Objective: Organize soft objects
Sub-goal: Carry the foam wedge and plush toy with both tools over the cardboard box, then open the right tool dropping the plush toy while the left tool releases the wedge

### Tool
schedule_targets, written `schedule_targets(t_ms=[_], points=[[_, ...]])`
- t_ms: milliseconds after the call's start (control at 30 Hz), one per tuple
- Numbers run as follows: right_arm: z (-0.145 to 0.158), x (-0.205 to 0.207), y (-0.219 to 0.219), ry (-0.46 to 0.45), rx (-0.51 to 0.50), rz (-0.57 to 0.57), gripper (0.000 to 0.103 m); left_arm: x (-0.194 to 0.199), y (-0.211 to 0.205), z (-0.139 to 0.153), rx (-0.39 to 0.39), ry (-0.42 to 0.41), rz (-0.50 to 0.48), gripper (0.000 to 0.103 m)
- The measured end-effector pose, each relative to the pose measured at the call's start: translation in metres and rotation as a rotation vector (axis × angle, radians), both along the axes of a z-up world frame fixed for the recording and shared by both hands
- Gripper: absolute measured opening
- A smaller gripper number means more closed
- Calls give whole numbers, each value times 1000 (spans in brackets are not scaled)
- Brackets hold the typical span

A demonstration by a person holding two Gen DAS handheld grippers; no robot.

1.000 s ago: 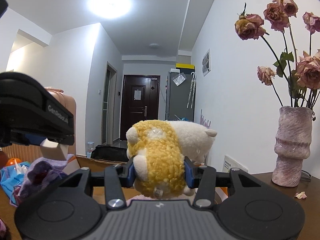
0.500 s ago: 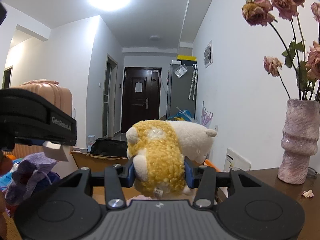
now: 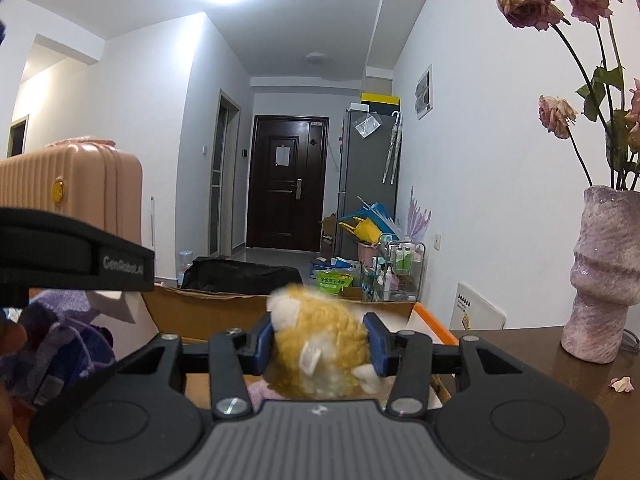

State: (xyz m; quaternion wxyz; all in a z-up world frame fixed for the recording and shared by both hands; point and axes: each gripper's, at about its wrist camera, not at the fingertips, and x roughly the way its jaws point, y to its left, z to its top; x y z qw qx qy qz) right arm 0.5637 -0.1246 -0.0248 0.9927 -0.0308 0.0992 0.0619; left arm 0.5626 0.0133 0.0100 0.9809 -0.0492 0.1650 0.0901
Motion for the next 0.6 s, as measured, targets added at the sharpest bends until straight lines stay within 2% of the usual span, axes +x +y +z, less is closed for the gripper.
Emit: schedule_targets(t_ms=[200, 267, 333, 400, 433, 500, 533, 600], points=[[-3, -5, 4, 2, -13, 1, 47, 0, -3, -3, 9, 5, -1, 34], [-3, -6, 4, 2, -13, 3, 50, -1, -3, -3, 9, 0, 2, 43], [-3, -7, 4, 7, -14, 7, 61, -2, -2, -2, 4, -7, 6, 61], [-4, -7, 4, 11, -11, 8, 77, -4, -2, -2, 0, -15, 13, 67], [-4, -8, 3, 7, -9, 5, 79, -5, -2, -1, 2, -21, 15, 75], [-4, -8, 2, 0, 0, -5, 92, -6, -2, 0, 1, -31, 14, 85], [-3, -8, 1, -2, 3, -11, 95, -8, -2, 0, 2, -38, 15, 94], [-3, -9, -1, -8, 11, -23, 100, -11, -3, 1, 15, -55, 29, 103]])
